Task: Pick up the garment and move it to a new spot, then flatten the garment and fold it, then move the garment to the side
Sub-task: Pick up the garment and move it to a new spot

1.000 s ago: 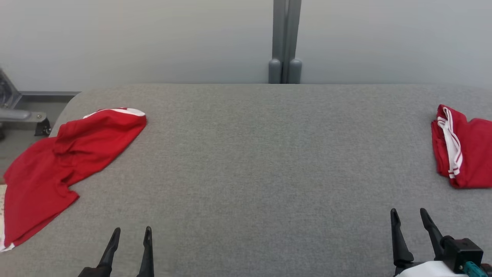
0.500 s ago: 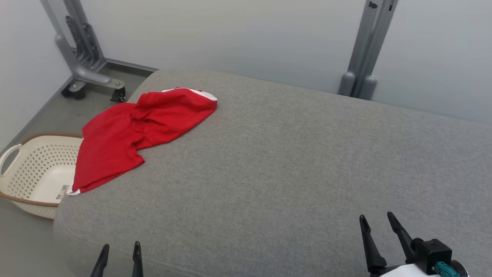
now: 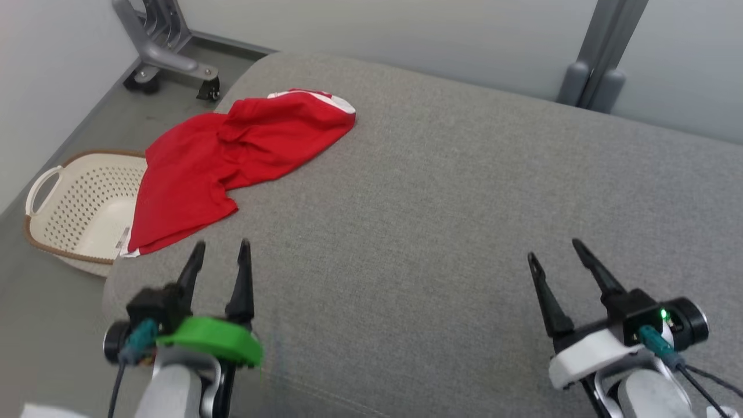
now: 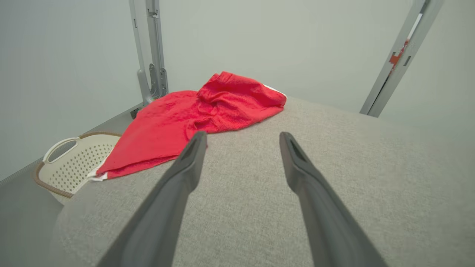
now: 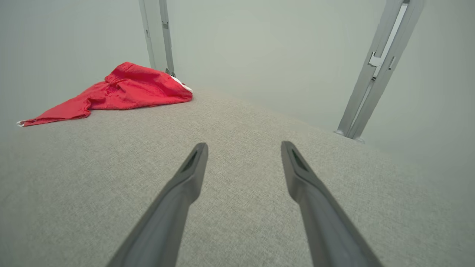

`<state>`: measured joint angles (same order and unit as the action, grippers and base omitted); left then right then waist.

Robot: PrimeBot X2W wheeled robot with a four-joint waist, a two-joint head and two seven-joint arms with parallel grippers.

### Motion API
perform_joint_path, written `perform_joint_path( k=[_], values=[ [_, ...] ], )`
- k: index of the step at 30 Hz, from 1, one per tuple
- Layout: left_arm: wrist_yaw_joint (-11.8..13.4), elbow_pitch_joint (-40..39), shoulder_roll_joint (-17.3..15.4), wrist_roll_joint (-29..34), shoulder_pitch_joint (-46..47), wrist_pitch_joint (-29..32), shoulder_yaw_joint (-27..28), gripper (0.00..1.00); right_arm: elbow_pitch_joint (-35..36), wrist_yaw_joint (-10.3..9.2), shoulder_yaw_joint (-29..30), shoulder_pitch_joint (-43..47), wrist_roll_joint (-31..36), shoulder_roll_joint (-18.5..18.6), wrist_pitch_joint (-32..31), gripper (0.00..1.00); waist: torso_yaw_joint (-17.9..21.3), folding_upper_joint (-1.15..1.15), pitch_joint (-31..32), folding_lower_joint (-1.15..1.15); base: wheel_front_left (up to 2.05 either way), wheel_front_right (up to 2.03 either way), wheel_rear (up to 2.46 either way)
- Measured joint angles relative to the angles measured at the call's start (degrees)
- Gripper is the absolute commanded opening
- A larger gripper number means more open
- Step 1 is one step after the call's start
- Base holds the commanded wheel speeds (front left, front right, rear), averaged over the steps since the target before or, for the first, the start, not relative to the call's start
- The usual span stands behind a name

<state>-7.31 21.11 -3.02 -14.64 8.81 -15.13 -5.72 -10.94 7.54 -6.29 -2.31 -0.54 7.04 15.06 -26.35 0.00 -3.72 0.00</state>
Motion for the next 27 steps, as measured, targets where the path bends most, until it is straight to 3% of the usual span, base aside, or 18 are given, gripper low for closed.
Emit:
perform_joint_path(
  k=[6, 12, 19, 23, 24, 25, 27],
  values=[
    [-0.1, 12.0, -4.6, -12.7, 23.0, 3.5, -9.8, 1.0, 0.8, 0.0, -0.6, -7.6, 2.4, 4.0, 0.0, 1.0, -0.2, 0.0, -8.4, 0.0, 0.0, 0.0, 0.0],
    [-0.1, 21.4, -11.0, -21.9, 38.5, 7.5, -14.9, 1.0, 3.8, -0.01, -0.5, -9.7, 3.7, 5.1, -0.4, 1.0, 1.7, 0.0, -18.1, 0.0, 0.0, 0.0, 0.0],
    [-0.2, 33.3, -14.7, -28.5, 47.2, 7.8, -15.7, 1.0, 9.4, 0.0, -1.7, -10.1, 4.3, 4.7, -1.4, 1.0, 5.7, 0.0, -28.0, 0.0, 0.0, 0.0, 0.0],
    [-0.2, 39.9, -14.8, -31.1, 48.8, 9.5, -15.6, 1.0, 12.5, 0.02, -1.8, -10.8, 4.4, 3.9, -1.6, 1.0, 9.0, 0.0, -31.3, 0.0, 0.0, 0.0, 0.0],
    [-0.2, 40.8, -14.9, -31.1, 49.1, 9.6, -15.8, 0.38, 12.8, 0.02, -1.8, -10.8, 4.4, 3.7, -1.6, 1.0, 9.7, 0.0, -31.7, 0.0, 0.0, 0.0, 0.0],
    [-0.2, 41.8, -15.2, -31.1, 49.6, 9.6, -16.1, 0.0, 13.1, 0.02, -1.7, -10.9, 4.4, 3.5, -1.6, 1.0, 10.5, 0.0, -32.2, 0.0, 0.0, 0.0, 0.0],
    [-0.2, 42.9, -16.0, -31.1, 50.3, 9.2, -16.7, 0.0, 13.4, 0.02, -1.6, -10.9, 4.4, 3.1, -1.6, 1.0, 12.0, 0.0, -32.9, 0.0, 0.0, 0.0, 0.0]
  ],
)
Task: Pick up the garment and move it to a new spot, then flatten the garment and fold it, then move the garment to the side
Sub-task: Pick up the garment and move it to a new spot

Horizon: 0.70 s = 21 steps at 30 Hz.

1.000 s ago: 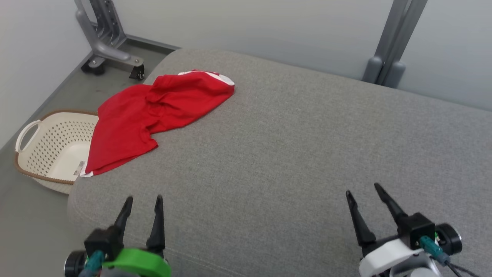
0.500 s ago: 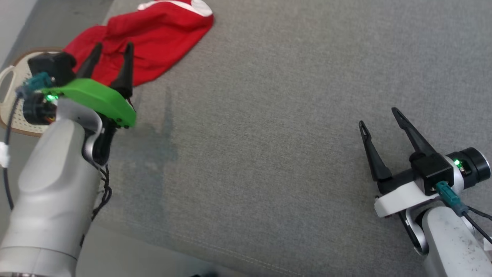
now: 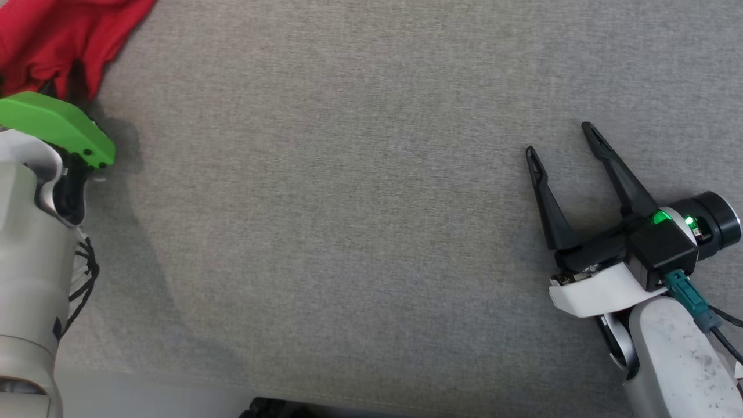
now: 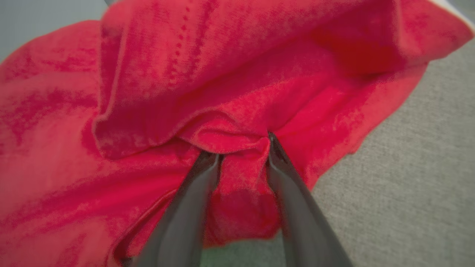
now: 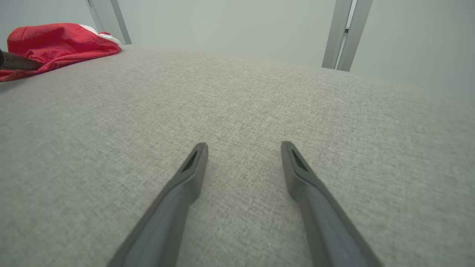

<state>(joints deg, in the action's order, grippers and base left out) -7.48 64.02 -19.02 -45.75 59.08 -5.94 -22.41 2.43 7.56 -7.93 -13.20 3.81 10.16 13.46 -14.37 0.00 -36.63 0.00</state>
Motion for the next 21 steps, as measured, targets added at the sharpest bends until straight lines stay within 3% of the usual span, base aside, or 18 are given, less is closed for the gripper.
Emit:
perform_joint_path(
  k=[5, 11, 21],
  values=[
    [0.4, 0.3, -1.4, 0.0, 0.3, -2.8, -2.1, 0.0, -1.0, 0.0, 0.5, 0.0, -0.5, -1.1, 0.6, 1.0, 2.6, 0.0, -0.3, 0.0, 0.0, 0.0, 0.0],
    [0.1, -5.3, 0.3, 0.0, -0.5, -6.0, -6.9, 0.0, -5.2, -0.02, 1.3, 1.3, -2.0, -2.5, 1.6, 1.0, 3.4, 0.0, 2.7, 0.0, 0.0, 0.0, 0.0],
    [0.1, -26.0, 1.7, -3.6, -5.5, -6.9, -13.7, 0.0, -10.5, -0.04, 0.4, 5.2, -5.4, -5.5, 1.7, 1.0, 4.0, 0.0, 12.6, 0.0, 0.0, 0.0, 0.0]
  ],
)
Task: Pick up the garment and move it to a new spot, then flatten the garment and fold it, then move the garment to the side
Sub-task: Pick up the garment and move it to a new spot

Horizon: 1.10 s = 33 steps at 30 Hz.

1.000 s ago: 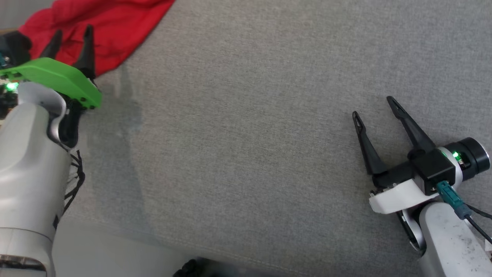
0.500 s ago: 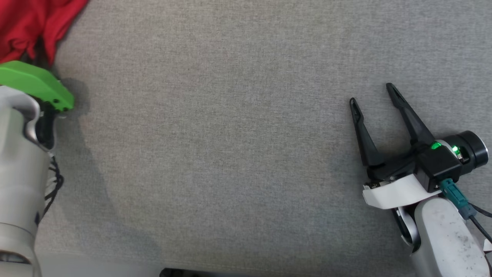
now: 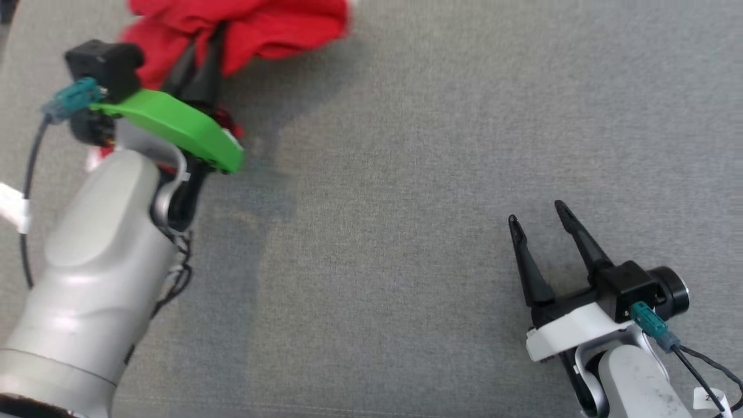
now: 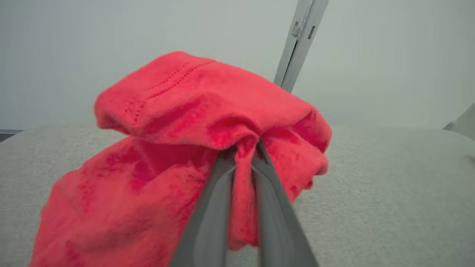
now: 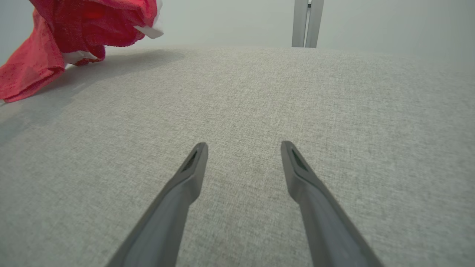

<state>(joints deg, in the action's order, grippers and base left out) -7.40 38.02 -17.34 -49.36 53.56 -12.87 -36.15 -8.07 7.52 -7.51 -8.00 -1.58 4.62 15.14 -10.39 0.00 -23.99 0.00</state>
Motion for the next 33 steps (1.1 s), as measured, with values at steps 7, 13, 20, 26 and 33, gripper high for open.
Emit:
perform_joint_path(
  k=[7, 13, 20, 26, 33],
  values=[
    [0.4, -22.7, 2.1, -7.4, -7.5, 7.9, -2.5, 0.0, 0.0, 0.0, 0.2, 2.6, -2.1, -1.3, 0.0, 1.0, 1.7, 0.0, 6.4, 0.0, 0.0, 0.0, 0.0],
    [4.4, -44.2, 4.7, -21.3, -17.6, 18.1, -4.5, 0.0, 0.0, 0.0, 0.4, 4.1, -2.9, -1.6, 0.0, 1.0, 5.4, 0.0, 9.2, 0.0, 0.0, 0.0, 0.0],
    [10.0, -54.0, 5.8, -32.8, -24.3, 22.5, -4.1, 0.0, 0.5, 0.0, 0.3, 4.3, -4.2, -1.7, 0.0, 1.0, 10.7, 0.0, 9.6, 0.0, 0.0, 0.0, 0.0],
    [14.8, -43.0, 5.0, -38.0, -25.9, 23.7, 0.3, 0.0, 1.1, 0.0, -0.1, 4.2, -5.5, -1.7, 0.0, 1.0, 15.2, 0.0, 8.4, 0.0, 0.0, 0.0, 0.0],
    [14.9, -21.7, -0.9, -28.3, -18.9, 19.9, 0.6, 0.0, 1.2, 0.0, -0.4, 4.0, -6.5, -1.7, 0.0, 1.0, 19.3, 0.0, 6.2, 0.0, 0.0, 0.0, 0.0]
  ],
)
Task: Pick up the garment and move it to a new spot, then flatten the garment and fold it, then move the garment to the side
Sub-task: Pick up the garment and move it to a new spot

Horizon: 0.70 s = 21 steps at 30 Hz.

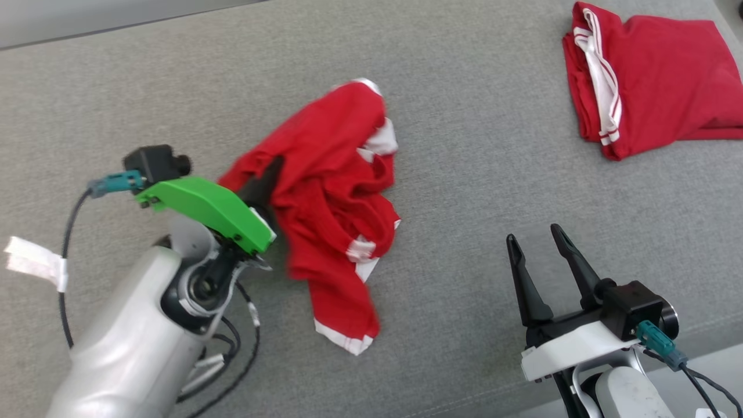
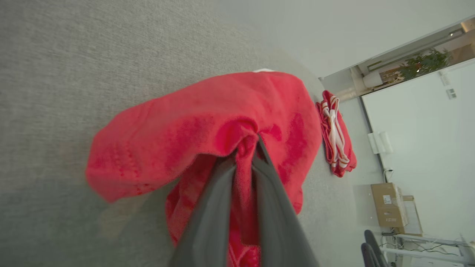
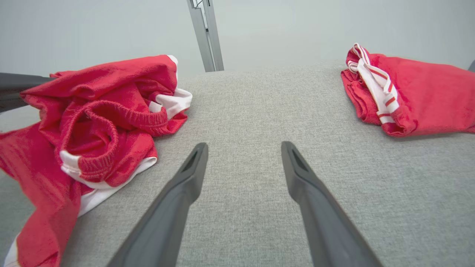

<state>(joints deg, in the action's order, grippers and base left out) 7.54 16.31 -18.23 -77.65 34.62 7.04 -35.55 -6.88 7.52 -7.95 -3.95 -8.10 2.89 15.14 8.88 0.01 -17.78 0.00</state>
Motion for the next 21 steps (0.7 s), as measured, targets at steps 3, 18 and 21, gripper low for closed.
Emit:
perform_joint_path(
  k=[3, 18, 21],
  values=[
    [-0.8, 7.2, -0.1, 2.5, 2.7, -2.9, 0.1, 0.0, 0.0, 0.0, 0.2, -0.1, -0.4, 0.0, 0.0, 1.0, 1.2, 0.0, -0.7, 0.0, 0.0, 0.0, 0.0],
    [-7.2, 27.2, 1.5, 20.3, 8.3, -20.9, -7.2, 1.0, -1.0, 0.0, 1.7, 0.2, -0.3, -0.1, 0.0, 1.0, 0.1, 0.0, 2.2, 0.0, 0.0, 0.0, 0.0],
    [-6.0, 24.7, 1.4, 25.4, 7.0, -21.9, -6.2, 1.0, -0.2, 0.0, 2.7, 0.7, 0.2, -0.1, 0.0, 1.0, -0.8, 0.0, 3.5, 0.0, 0.0, 0.0, 0.0]
  ],
)
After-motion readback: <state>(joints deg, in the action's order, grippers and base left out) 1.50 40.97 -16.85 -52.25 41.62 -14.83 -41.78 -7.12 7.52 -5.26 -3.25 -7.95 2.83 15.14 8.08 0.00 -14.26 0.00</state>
